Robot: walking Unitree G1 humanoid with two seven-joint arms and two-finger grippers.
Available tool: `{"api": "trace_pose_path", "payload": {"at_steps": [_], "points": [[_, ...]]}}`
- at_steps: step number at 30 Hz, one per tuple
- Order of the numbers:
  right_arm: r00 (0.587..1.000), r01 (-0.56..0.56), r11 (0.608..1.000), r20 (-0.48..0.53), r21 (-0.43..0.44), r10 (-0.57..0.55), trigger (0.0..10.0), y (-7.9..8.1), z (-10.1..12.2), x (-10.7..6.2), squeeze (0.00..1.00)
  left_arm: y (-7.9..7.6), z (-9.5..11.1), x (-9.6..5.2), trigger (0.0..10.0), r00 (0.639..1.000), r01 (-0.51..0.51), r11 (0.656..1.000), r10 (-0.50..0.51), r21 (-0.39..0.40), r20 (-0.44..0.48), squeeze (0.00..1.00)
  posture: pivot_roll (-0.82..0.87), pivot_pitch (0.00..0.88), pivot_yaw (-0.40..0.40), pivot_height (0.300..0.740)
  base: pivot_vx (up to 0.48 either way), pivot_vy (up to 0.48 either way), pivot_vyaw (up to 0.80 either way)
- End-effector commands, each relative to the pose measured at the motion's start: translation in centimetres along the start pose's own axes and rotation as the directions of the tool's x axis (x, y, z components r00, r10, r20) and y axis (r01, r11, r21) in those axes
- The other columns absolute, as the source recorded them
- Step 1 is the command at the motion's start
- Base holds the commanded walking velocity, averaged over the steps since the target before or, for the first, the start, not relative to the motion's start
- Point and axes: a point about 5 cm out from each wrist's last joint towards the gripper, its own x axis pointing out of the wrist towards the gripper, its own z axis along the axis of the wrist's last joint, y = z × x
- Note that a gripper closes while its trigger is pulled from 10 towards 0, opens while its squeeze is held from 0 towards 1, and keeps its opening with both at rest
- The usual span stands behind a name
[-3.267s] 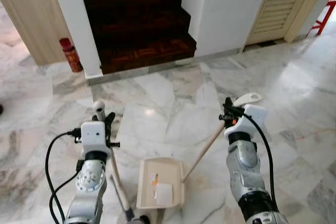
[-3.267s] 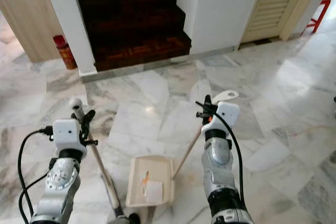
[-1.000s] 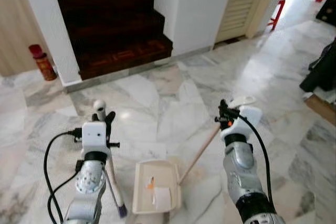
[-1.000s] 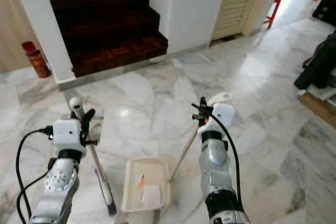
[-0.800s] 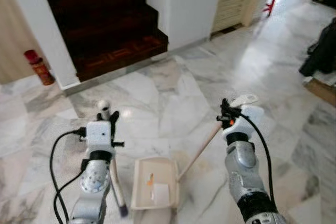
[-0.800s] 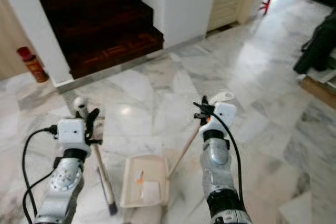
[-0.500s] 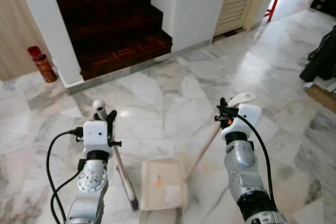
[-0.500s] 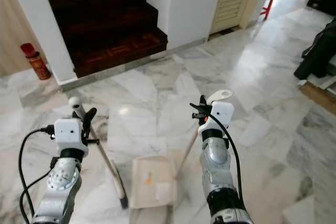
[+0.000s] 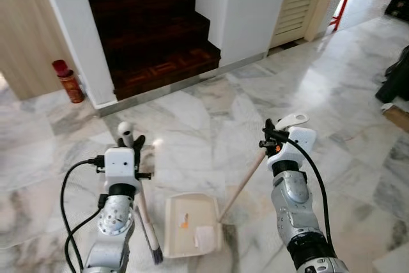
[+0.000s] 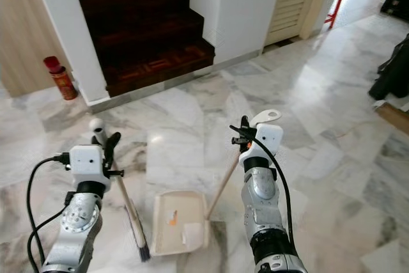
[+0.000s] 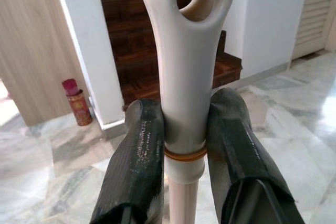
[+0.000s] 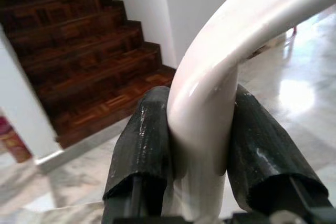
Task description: Sweep floor
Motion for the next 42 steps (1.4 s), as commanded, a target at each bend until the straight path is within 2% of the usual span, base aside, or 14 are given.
{"api": "trace_pose_path", "payload": {"at_steps": [1, 12, 19, 42], "points": [[1.000, 0.008, 1.000, 0.026, 0.018, -0.008, 10.0, -0.02, 0.68, 0.41, 0.00, 0.45, 0.87, 0.32, 10.0, 0.999, -0.017, 1.000, 0.017, 0.010, 0.049, 0.00, 0.11, 0.026, -0.055, 0.740, 0.000, 0.292, 0.00], [1.000, 0.004, 1.000, 0.031, 0.008, -0.004, 10.0, 0.07, 0.76, 0.48, 0.00, 0.61, 1.02, 0.57, 10.0, 0.998, -0.025, 1.000, 0.024, 0.012, 0.056, 0.00, 0.12, 0.026, -0.053, 0.740, 0.000, 0.291, 0.00], [1.000, 0.005, 1.000, 0.031, 0.011, -0.006, 10.0, 0.12, 0.72, 0.47, 0.00, 0.78, 1.05, 0.62, 10.0, 0.998, -0.032, 0.999, 0.031, 0.015, 0.058, 0.00, 0.13, 0.030, -0.056, 0.740, 0.000, 0.292, 0.66], [1.000, 0.009, 1.000, 0.023, 0.009, -0.009, 10.0, 0.11, 0.66, 0.60, 0.00, 0.88, 1.16, 0.72, 10.0, 0.998, -0.034, 0.999, 0.033, 0.021, 0.059, 0.00, 0.13, 0.046, -0.055, 0.740, 0.000, 0.291, 0.02]]}}
